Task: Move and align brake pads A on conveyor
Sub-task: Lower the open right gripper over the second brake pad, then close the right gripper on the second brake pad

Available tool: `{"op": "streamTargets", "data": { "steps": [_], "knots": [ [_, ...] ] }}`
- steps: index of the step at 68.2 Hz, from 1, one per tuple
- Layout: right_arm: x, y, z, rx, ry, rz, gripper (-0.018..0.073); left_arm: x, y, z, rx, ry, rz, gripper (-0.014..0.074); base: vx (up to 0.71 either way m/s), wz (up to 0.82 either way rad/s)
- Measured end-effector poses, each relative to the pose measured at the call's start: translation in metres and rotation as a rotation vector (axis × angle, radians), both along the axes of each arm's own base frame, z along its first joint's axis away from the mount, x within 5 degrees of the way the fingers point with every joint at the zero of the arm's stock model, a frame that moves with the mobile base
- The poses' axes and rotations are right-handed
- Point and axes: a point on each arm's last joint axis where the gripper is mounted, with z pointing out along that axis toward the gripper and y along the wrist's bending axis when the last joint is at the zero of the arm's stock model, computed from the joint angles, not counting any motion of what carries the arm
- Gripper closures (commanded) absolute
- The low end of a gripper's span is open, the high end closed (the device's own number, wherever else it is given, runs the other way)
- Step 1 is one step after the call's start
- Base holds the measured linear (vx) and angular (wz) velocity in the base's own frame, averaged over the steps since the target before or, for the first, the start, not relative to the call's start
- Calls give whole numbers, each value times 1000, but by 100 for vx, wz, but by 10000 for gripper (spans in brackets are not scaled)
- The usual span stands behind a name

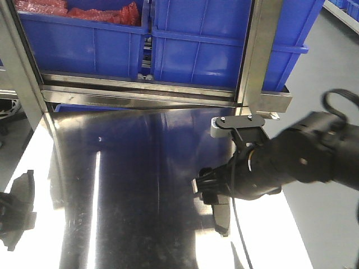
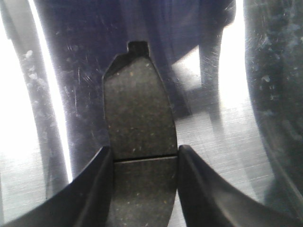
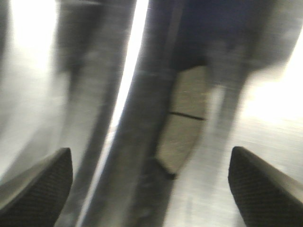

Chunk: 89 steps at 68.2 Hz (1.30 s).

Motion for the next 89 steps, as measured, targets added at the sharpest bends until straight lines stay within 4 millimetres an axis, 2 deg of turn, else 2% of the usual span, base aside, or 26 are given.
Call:
{"op": "streamTargets", "data": {
  "steps": [8,18,33,42,78,89],
  "knots": [
    [14,4,-9,-68,41,-33,-31,0,0,0,0,0,0,413,0,0],
    [26,11,-29,-112,92,-33,-29,0,0,0,0,0,0,413,0,0],
    [35,18,-59,-158,160,-31,-29,0,0,0,0,0,-1,413,0,0],
    [38,19,-70,-170,178,-29,-29,0,0,0,0,0,-1,413,0,0],
    [43,23,-85,-169,180,-25,-28,0,0,0,0,0,-1,413,0,0],
    [44,24,-87,-167,176,-23,4,0,0,0,0,0,-1,413,0,0]
  ]
}}
